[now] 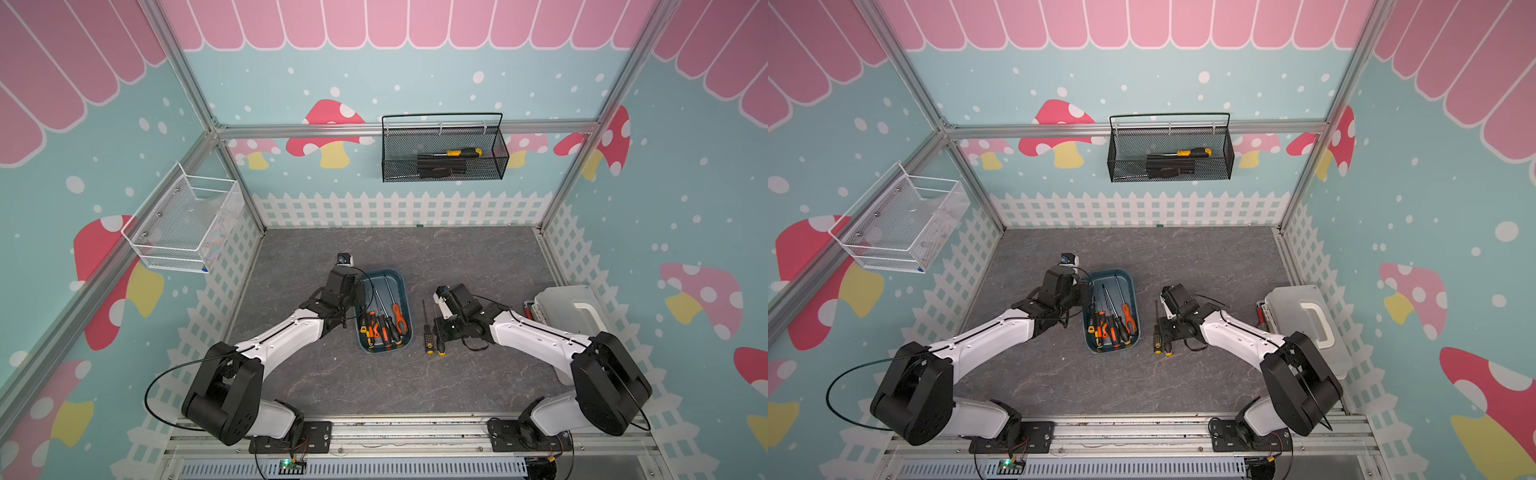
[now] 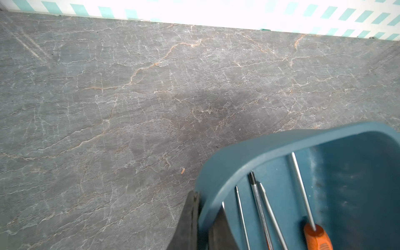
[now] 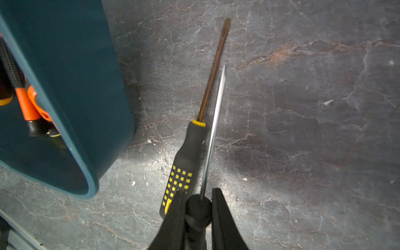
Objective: Take out the screwdriver from the storage box
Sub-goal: Place the screwdriver at the center of the board.
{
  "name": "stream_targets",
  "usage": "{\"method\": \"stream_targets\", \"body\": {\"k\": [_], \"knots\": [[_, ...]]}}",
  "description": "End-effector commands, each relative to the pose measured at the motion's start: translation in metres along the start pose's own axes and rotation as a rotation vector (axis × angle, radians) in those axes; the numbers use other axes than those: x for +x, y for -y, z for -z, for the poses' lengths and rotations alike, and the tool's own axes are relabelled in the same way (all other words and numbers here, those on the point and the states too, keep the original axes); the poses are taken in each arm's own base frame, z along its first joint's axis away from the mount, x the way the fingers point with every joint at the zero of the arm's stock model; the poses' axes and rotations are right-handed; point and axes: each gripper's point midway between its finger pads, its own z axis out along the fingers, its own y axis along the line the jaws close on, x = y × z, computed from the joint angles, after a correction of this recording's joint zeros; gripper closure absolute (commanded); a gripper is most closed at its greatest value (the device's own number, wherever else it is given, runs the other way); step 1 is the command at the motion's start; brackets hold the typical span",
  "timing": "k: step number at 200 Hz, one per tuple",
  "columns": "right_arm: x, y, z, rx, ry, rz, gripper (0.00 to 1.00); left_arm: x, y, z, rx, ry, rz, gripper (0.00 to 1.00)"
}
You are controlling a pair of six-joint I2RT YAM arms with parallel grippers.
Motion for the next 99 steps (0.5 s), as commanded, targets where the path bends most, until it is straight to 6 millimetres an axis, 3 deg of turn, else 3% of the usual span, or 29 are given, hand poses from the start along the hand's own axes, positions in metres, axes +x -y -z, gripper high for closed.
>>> {"method": "stream_targets", "body": {"k": [1,99], "knots": [[-0.007,0.007,-0.005,0.021,0.017,-0.023,1.0,-0.017,0.004,0.007,0.028,0.068,0.015,1.0],[-0.009,0.013,-0.02,0.001,-0.028,-0.066,1.0,-0.018,0.005,0.008,0.031,0.07,0.013,1.0]]}}
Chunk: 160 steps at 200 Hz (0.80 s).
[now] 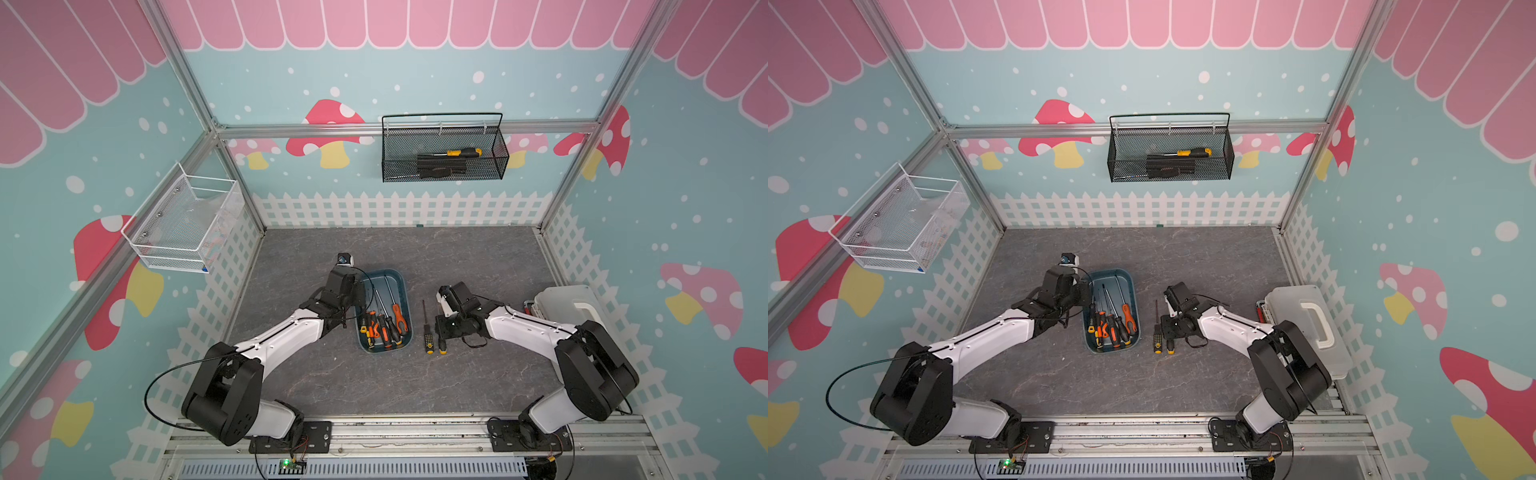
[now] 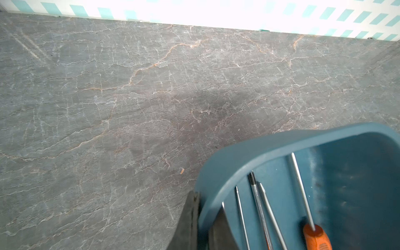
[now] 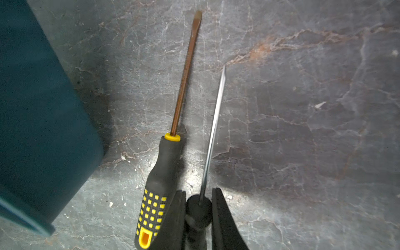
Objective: Take out the screwdriver from the storage box
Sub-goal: Place the screwdriver at the center of the board.
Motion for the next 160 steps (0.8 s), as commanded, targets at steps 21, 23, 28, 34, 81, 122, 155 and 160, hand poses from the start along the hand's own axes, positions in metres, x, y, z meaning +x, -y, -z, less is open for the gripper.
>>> {"method": "stream_targets", "body": {"k": [21,23,28,34,81,122,155,160], "knots": [[-0.009,-0.005,-0.003,-0.027,0.0,-0.013,1.0,-0.016,0.005,0.008,0.028,0.067,0.011,1.0],[-0.009,-0.005,-0.003,-0.027,-0.001,-0.014,1.0,-0.016,0.005,0.008,0.029,0.067,0.011,1.0],[-0.01,-0.005,-0.004,-0.029,-0.001,-0.017,1.0,-0.017,0.005,0.009,0.029,0.068,0.012,1.0],[-0.01,-0.006,-0.004,-0.032,-0.003,-0.016,1.0,-0.017,0.005,0.009,0.029,0.068,0.011,1.0],[-0.01,-0.006,-0.009,-0.044,-0.019,-0.029,1.0,-0.018,0.004,0.009,0.025,0.069,0.006,1.0],[-0.008,-0.004,-0.012,-0.058,-0.029,-0.046,1.0,-0.017,0.005,0.009,0.024,0.065,0.001,1.0],[-0.009,-0.005,-0.015,-0.076,-0.035,-0.054,1.0,-0.017,0.005,0.008,0.023,0.064,0.001,1.0],[-0.009,-0.005,-0.015,-0.078,-0.037,-0.055,1.0,-0.017,0.005,0.008,0.023,0.065,0.001,1.0]]}}
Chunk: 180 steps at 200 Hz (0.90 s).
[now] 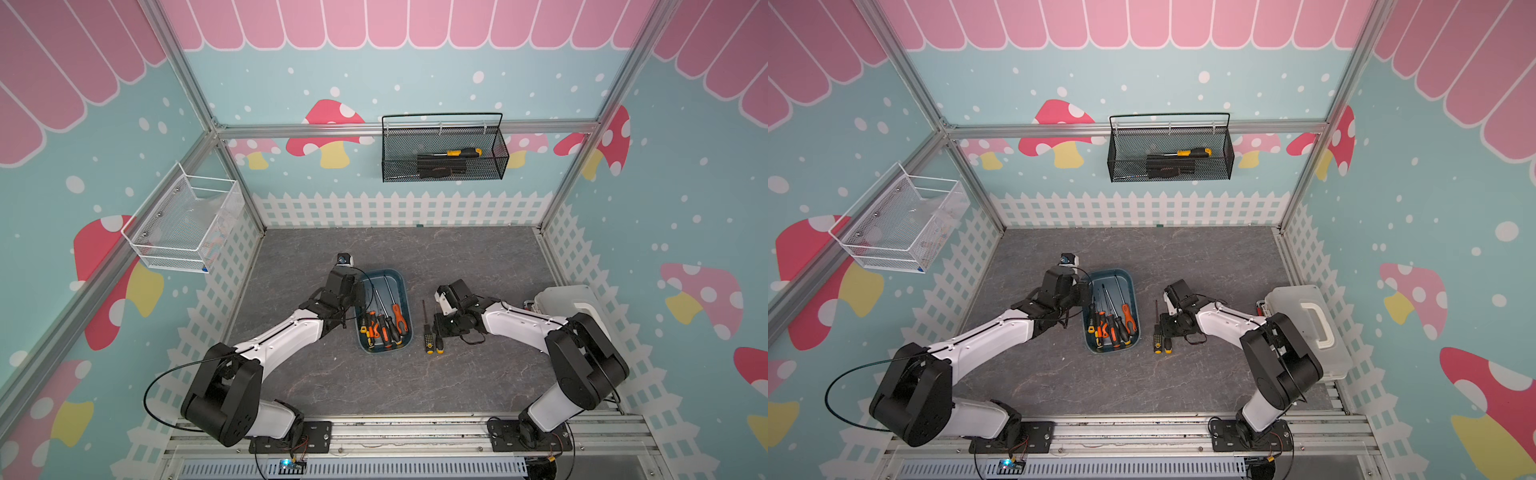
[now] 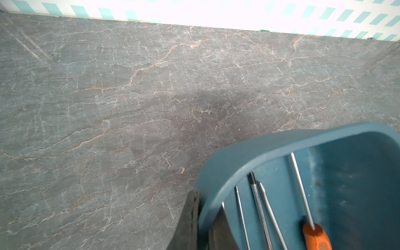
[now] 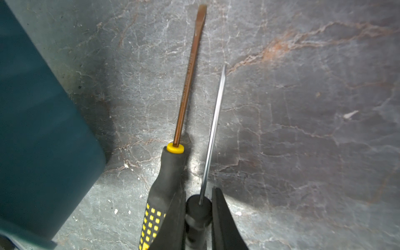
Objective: Take out the screwdriver from the storage box
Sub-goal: Place the screwdriver at the center of the board.
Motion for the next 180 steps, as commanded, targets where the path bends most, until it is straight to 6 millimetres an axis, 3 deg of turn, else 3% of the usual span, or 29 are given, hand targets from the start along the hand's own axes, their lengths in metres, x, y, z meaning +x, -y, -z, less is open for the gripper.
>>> {"method": "stream_targets", "body": {"k": [1,54,104,180], "knots": [[-0.0071,-0.0046,-0.0023,-0.028,0.003,-0.016,1.0,-0.0172,0.0051,0.0069,0.024,0.062,0.001,1.0],[-0.0065,-0.0036,-0.0057,-0.036,-0.008,-0.023,1.0,-0.0182,0.0053,0.0075,0.023,0.062,0.0,1.0],[-0.0066,-0.002,-0.0058,-0.04,-0.007,-0.032,0.85,-0.0196,0.0057,0.0078,0.024,0.063,-0.002,1.0],[-0.0051,-0.0004,-0.0059,-0.04,-0.007,-0.036,0.78,-0.0187,0.0049,0.0097,0.024,0.064,0.0,1.0]]}}
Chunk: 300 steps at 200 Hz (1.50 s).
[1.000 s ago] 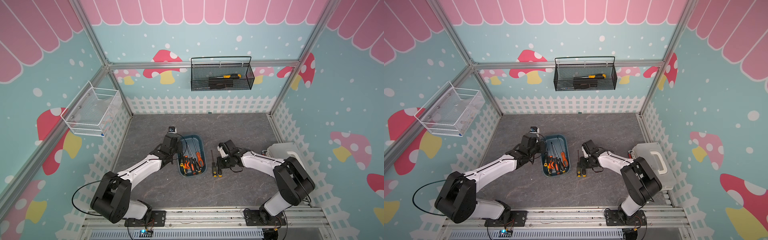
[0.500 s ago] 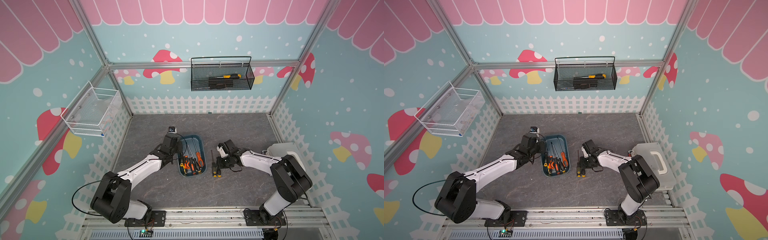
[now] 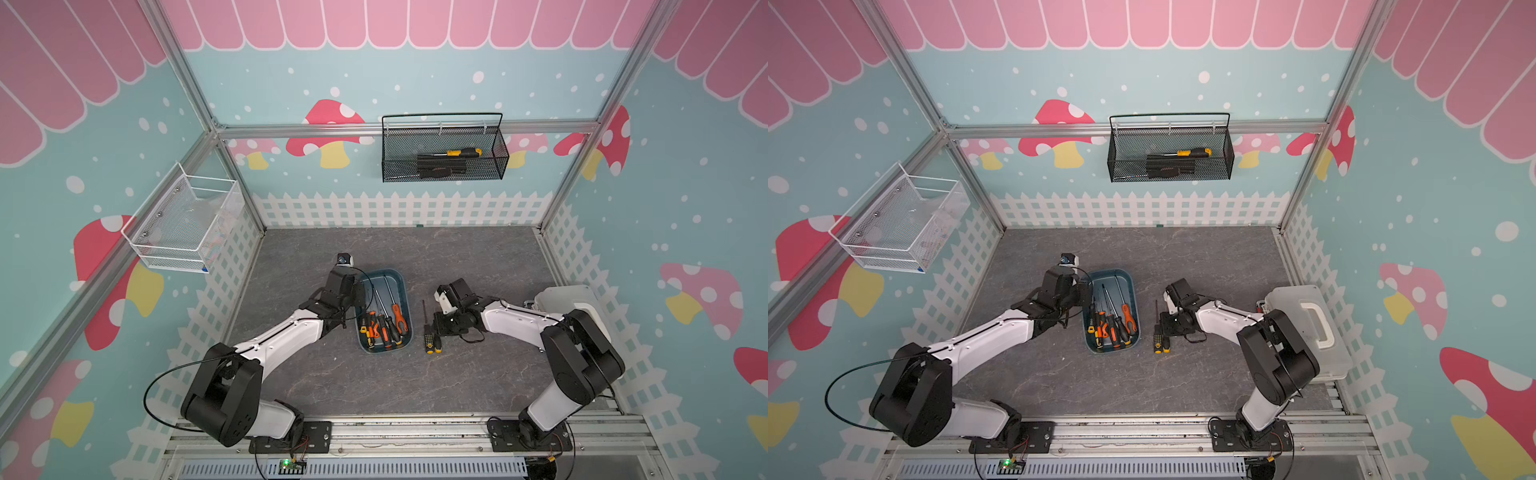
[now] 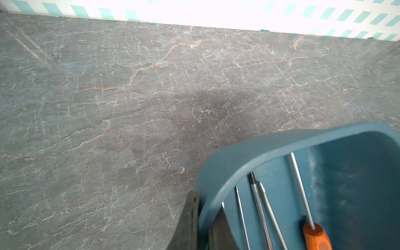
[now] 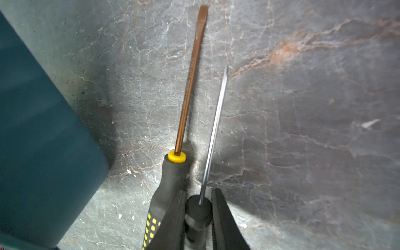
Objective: Take out the screwdriver from the storage box
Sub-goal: Place the screwdriver at the center of the board.
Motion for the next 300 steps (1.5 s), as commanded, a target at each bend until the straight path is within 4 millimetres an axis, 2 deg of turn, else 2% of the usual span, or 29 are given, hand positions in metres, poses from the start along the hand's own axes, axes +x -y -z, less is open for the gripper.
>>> {"method": "stream_targets", "body": {"k": [1,109,185,211,238,255,270,300], "knots": [[-0.002,0.0,-0.001,-0.006,0.0,-0.012,0.78,-0.019,0.005,0.01,0.025,0.065,0.003,1.0],[-0.001,0.002,-0.001,-0.012,0.005,-0.024,0.74,-0.018,0.004,0.011,0.022,0.066,0.006,1.0],[-0.003,0.0,0.008,-0.032,0.044,-0.047,0.74,-0.019,0.004,0.013,0.021,0.068,0.006,1.0],[0.0,-0.003,0.016,-0.049,0.056,-0.049,0.74,-0.02,0.004,0.014,0.019,0.07,0.003,1.0],[-0.001,-0.005,0.037,-0.025,0.077,-0.008,0.69,-0.019,0.004,0.014,0.019,0.067,0.001,1.0],[-0.008,-0.012,0.056,-0.013,0.106,0.032,0.65,-0.019,0.004,0.013,0.018,0.067,0.003,1.0],[-0.018,-0.028,0.073,-0.011,0.142,0.078,0.63,-0.021,0.005,0.014,0.021,0.071,0.005,1.0],[-0.047,-0.08,0.099,-0.009,0.205,0.219,0.62,-0.022,0.009,0.014,0.025,0.072,0.004,1.0]]}}
